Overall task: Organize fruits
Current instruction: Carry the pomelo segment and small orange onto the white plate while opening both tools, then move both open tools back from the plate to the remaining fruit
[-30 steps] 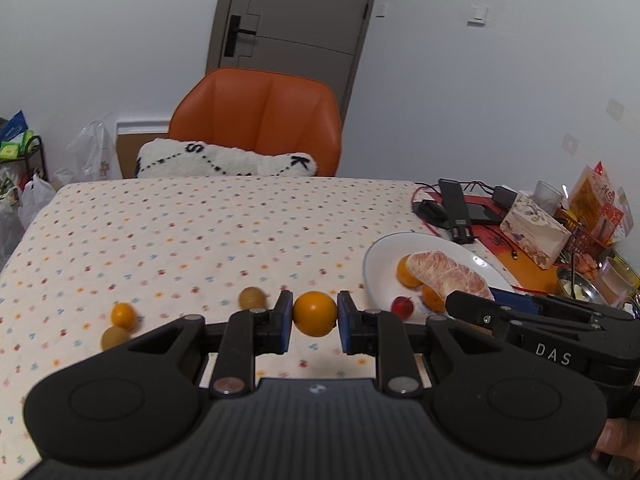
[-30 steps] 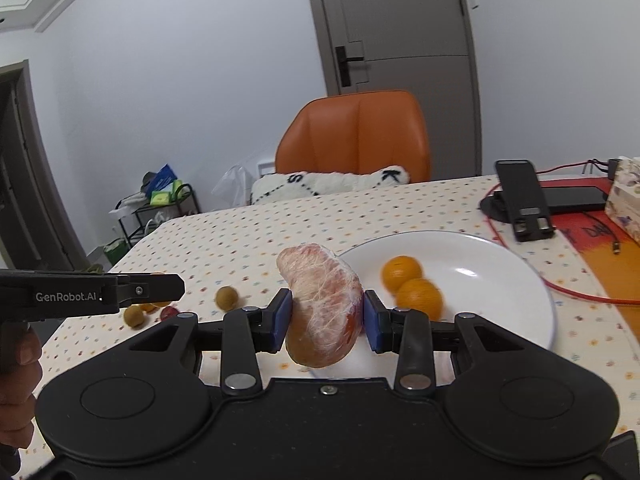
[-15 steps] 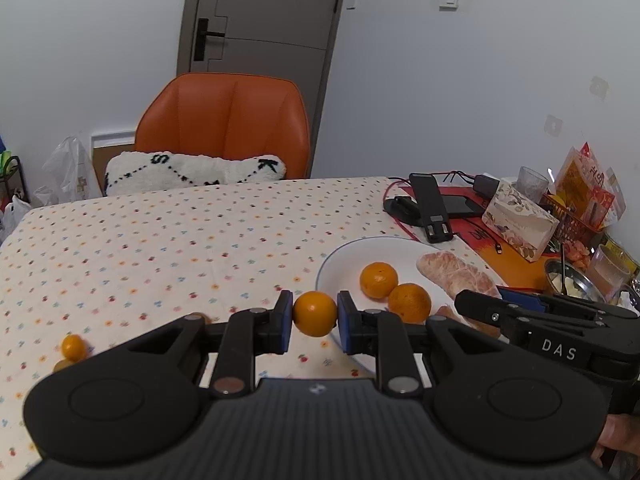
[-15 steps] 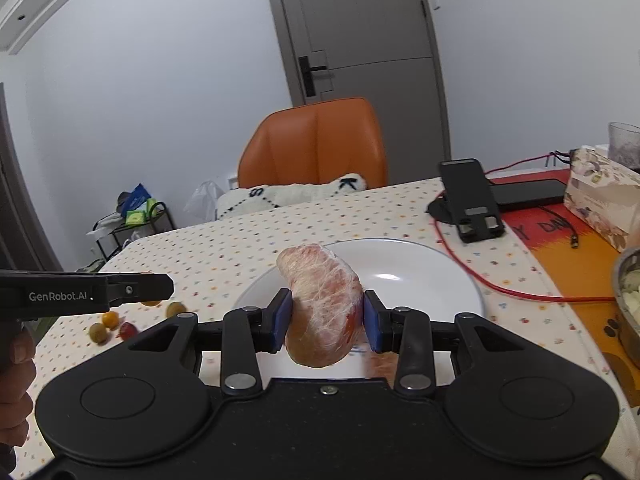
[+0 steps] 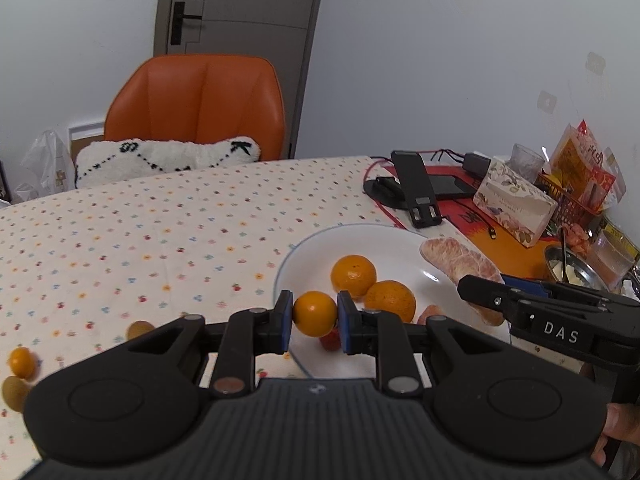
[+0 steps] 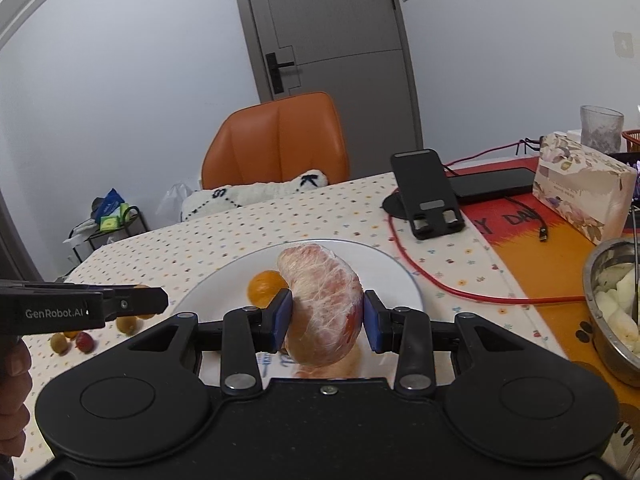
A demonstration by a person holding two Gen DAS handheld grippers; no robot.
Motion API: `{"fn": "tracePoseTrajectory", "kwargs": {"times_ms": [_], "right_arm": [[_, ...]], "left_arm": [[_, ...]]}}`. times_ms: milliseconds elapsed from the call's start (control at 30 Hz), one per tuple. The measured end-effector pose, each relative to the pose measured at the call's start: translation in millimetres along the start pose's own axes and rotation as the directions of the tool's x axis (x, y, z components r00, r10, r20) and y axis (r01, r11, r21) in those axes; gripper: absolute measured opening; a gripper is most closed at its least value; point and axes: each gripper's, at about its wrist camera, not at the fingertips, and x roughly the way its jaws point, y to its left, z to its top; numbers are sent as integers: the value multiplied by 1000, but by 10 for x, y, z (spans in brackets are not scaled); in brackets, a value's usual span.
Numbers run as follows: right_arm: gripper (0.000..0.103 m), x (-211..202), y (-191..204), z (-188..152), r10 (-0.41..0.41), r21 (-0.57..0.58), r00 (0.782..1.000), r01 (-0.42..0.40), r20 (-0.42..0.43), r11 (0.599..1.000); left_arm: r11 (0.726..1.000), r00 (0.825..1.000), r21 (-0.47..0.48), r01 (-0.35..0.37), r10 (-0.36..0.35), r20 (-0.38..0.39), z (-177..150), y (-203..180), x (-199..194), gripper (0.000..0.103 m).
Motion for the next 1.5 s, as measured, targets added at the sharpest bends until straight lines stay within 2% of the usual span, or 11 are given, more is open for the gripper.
{"fn": "tracePoseTrajectory", "kwargs": {"times_ms": [100, 267, 600, 700, 767, 833, 933, 1033, 1233, 1500], "right_arm": [[36, 36, -57, -10, -13, 4, 1000, 13, -7, 1000], [36, 77, -130, -12, -32, 6, 999, 32, -15, 999], [36, 215, -118, 90, -33, -15, 999, 33, -10, 999], [37, 247, -76, 150, -20, -23, 1000, 20, 11, 1000], [46, 271, -61, 180, -34, -19, 999, 34, 10, 999], [51, 243, -54, 187, -48, -13, 999, 49, 18, 999], [52, 179, -60, 179, -21, 23, 1000, 21, 14, 1000], [53, 133, -10, 144, -18, 20, 1000, 18, 5, 1000], [64, 42, 154, 102, 9, 7, 1000, -9, -5, 1000], [73, -41, 382, 54, 42, -3, 999, -42, -18, 999]], "left_arm": [[1000, 1000, 3, 12, -12, -22, -17, -37, 99, 22], [1000, 1000, 1, -12, 12, -21, -20, -19, 154, 25], [997, 998, -37, -68, 68, -11, 1, 232, 34, 29], [995, 996, -50, -92, 91, -8, 10, 319, -16, 37], [993, 994, -61, -106, 106, -1, 12, 380, -59, 41], [990, 993, -69, -119, 120, 9, 14, 433, -117, 52], [986, 989, -75, -146, 148, 29, 12, 498, -200, 70], [983, 985, -84, -163, 167, 42, 3, 552, -278, 79], [979, 982, -102, -177, 182, 45, -63, 667, -410, 84], [973, 977, -117, -200, 206, 46, -172, 831, -601, 89]]}}
